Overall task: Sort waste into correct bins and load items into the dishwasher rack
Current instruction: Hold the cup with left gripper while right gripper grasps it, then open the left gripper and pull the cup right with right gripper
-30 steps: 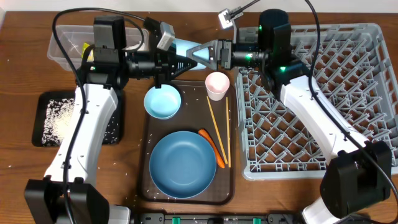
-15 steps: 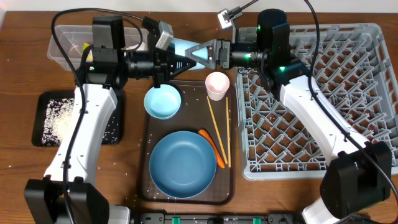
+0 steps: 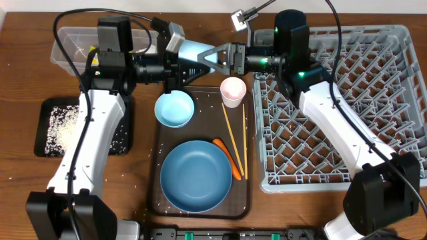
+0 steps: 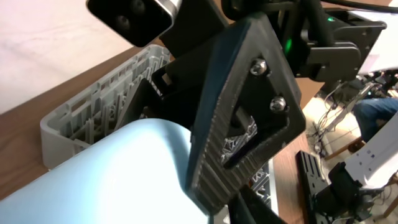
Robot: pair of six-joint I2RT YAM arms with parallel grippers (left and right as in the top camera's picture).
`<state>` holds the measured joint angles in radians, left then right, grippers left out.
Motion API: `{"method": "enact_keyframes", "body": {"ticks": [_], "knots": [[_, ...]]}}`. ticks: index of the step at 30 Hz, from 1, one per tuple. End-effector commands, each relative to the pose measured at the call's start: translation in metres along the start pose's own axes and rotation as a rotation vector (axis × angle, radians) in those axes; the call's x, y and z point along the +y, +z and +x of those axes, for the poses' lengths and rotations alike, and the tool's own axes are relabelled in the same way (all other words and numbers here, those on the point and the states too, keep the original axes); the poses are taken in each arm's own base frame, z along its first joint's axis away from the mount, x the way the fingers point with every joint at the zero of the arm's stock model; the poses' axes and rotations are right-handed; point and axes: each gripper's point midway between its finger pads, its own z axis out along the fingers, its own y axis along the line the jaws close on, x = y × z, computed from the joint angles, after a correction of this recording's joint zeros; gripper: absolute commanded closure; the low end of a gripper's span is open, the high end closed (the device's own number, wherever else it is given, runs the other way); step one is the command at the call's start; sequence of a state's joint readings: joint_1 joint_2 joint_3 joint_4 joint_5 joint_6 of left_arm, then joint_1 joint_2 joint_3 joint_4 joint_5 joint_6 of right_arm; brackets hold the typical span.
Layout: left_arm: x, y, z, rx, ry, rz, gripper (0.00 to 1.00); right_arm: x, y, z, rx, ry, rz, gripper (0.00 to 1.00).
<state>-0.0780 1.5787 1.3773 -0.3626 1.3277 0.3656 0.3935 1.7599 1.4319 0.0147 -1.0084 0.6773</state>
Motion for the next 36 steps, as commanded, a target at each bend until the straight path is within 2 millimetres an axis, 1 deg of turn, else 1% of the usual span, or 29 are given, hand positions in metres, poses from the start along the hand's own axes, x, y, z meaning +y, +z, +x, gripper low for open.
{"method": "enact_keyframes", "body": {"ticks": [1, 5, 11, 15, 18, 21, 32, 36], "knots": [[-0.021, 0.007, -0.020, -0.025, 0.089, 0.067, 0.69, -0.001, 0.024, 0.037, 0.107, 0.030, -0.034, 0.49], [-0.021, 0.007, -0.020, -0.025, 0.089, 0.067, 0.69, -0.006, 0.019, 0.032, 0.092, 0.034, -0.024, 0.49], [-0.021, 0.007, -0.020, -0.025, 0.088, 0.067, 0.69, -0.007, 0.017, 0.030, 0.090, 0.026, -0.024, 0.50], [-0.021, 0.007, -0.020, -0.025, 0.088, 0.067, 0.66, -0.010, 0.014, 0.028, 0.083, 0.018, -0.020, 0.50], [-0.021, 0.007, -0.020, -0.024, 0.088, 0.067, 0.63, -0.014, 0.008, 0.023, 0.070, 0.023, -0.012, 0.52], [-0.021, 0.007, -0.020, -0.024, 0.088, 0.067, 0.62, -0.020, 0.001, 0.019, 0.059, 0.033, -0.002, 0.53], [-0.021, 0.007, -0.020, -0.024, 0.088, 0.067, 0.61, -0.031, -0.010, 0.014, 0.042, 0.056, 0.026, 0.54], [-0.021, 0.007, -0.020, -0.024, 0.088, 0.067, 0.61, -0.037, -0.014, 0.017, 0.052, 0.060, 0.042, 0.53]]}}
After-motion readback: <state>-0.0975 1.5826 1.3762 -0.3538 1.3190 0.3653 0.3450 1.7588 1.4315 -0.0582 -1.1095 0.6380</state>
